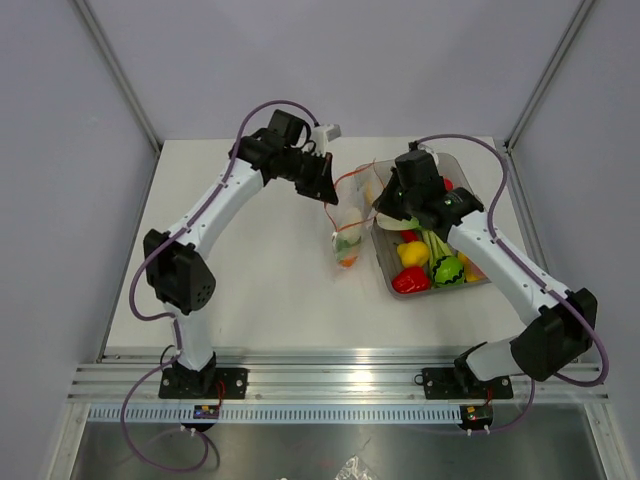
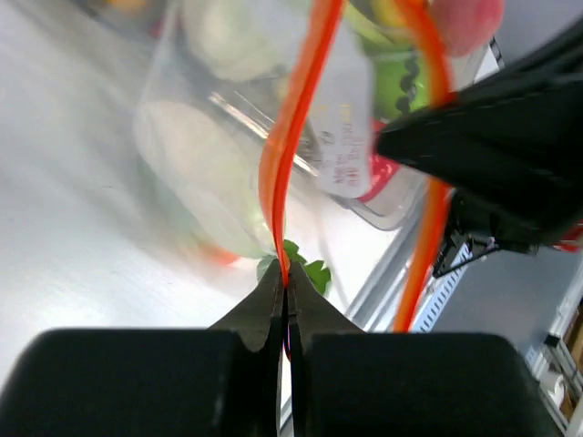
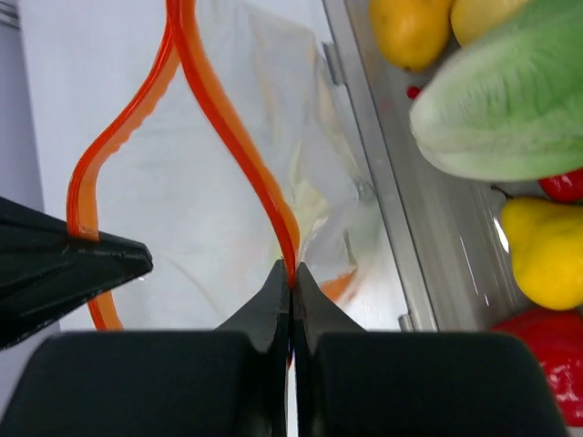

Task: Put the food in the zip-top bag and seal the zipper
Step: Adjust the zipper food storage bag at the center of the board, then pick up the fake vegetable from the bin.

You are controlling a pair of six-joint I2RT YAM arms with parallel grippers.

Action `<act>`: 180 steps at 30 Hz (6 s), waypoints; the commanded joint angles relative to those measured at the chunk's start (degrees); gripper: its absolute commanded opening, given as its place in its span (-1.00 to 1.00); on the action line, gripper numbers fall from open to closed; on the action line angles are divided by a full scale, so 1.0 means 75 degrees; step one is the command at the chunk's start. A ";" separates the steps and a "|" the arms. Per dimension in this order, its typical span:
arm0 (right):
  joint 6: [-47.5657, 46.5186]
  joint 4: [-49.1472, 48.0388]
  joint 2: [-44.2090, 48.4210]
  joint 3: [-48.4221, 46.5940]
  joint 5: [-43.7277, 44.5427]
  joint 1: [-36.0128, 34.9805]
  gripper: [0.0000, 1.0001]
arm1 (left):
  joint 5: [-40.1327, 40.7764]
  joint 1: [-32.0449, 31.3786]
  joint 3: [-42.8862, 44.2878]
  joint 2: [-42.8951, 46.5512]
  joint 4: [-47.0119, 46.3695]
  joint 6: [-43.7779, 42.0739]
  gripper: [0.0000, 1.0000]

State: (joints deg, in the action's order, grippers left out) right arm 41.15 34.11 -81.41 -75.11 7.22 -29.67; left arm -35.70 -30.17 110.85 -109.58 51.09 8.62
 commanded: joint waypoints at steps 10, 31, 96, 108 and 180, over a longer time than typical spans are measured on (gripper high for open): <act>-0.0470 -0.0236 -0.1028 -0.0813 -0.0180 -0.0040 -1.00 | 0.0366 0.0824 0.0268 0.1052 -0.0027 0.0151 -1.00; -0.0670 0.0221 -0.0398 -0.0146 0.0677 0.0347 0.31 | 0.0706 -0.0020 -0.0987 0.0677 -0.0894 0.0784 -1.00; -0.0236 -0.0621 -0.0619 -0.0075 -0.0131 -0.0040 -1.00 | 0.1831 0.0367 -0.0063 0.0993 0.0125 0.0397 -1.00; -0.0166 -0.1089 -0.0618 -0.0262 -0.0587 -0.0052 -1.00 | 0.1819 0.0461 -0.0249 0.1696 0.0043 0.0479 -1.00; 0.3760 -0.3952 -0.1051 0.2693 0.1040 0.2350 0.99 | 0.1386 0.0191 -0.1139 0.0993 -0.0414 0.0350 -1.00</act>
State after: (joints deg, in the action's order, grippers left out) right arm 67.94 1.54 -87.09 -50.61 13.91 -13.63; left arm -23.81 -28.58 102.48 -102.39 49.63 12.01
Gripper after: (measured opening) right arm 0.993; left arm 0.005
